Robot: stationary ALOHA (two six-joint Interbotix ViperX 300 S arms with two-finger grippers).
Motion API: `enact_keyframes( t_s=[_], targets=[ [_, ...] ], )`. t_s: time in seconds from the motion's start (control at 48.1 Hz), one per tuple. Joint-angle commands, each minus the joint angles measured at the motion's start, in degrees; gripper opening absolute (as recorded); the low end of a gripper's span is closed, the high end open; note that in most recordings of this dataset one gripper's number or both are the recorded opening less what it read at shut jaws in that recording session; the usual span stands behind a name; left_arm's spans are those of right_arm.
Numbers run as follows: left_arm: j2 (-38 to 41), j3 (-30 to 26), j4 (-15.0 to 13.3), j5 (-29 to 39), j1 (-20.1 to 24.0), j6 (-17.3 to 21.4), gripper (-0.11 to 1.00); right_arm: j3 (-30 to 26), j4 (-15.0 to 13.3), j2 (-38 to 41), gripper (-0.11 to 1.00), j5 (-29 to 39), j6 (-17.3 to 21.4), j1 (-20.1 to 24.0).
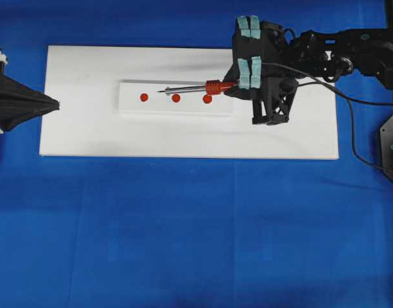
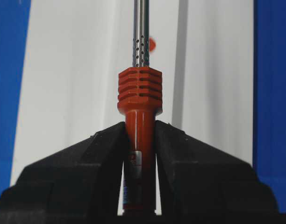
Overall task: Touch the tip of the soldering iron to the mark.
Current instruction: 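Lower the iron tip onto the leftmost red dot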
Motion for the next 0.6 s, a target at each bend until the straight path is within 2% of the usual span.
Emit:
enact_keyframes(
  t_s=[0.0, 0.582],
  targets=[
    [0.53, -0.62, 0.0, -0.35, 0.09, -0.09, 0.0, -1.67, -0.18, -1.41, 0.06, 0.26, 0.09, -0.35],
    [0.53, -0.62, 0.0, -0.35, 0.09, -0.09, 0.0, -1.76, -0.26, -1.32, 0.06, -1.76, 0.09, -0.35]
  ],
)
